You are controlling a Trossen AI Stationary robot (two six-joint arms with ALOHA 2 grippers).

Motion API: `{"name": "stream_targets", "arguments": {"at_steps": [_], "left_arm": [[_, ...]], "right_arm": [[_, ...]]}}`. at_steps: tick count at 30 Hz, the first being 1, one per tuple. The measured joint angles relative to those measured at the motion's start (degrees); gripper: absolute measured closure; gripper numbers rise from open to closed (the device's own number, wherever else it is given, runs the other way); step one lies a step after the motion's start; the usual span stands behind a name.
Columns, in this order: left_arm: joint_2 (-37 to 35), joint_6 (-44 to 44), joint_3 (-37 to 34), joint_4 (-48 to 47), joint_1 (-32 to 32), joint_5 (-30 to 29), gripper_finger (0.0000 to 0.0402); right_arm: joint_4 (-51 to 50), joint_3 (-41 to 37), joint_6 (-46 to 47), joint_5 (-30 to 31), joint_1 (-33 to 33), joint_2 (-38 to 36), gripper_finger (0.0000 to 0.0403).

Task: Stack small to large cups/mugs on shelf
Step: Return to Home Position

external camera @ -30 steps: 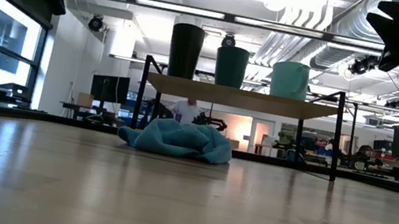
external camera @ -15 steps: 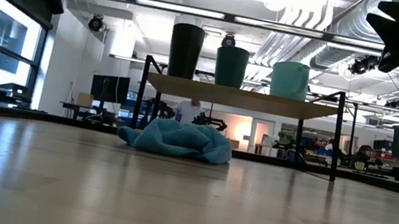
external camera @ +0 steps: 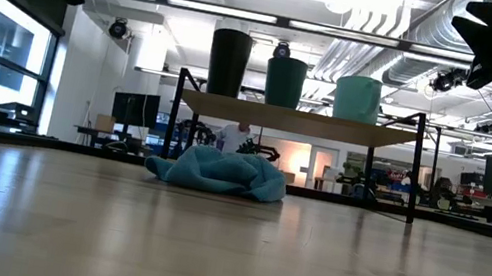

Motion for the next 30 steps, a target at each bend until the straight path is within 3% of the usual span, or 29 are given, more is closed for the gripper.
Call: {"name": "stream_targets", "arguments": {"at_steps": [8,15,30], "left_arm": [[0.0,4.4,0.0,-3.1,-9.1,-9.0,0.0266],[0.0,3.8,0.0,-10.7,-9.7,-6.9,0.0266],[0.0,6.5,0.0,-20.4,-9.7,-9.1,0.0266]], "right_arm": [[0.0,0.0,0.0,0.0,0.0,0.0,0.0291],[0.3,0.0,0.7,0.0,0.0,0.0,0.0291],[1.0,0.0,1.5,0.0,0.0,0.0,0.0291]]}}
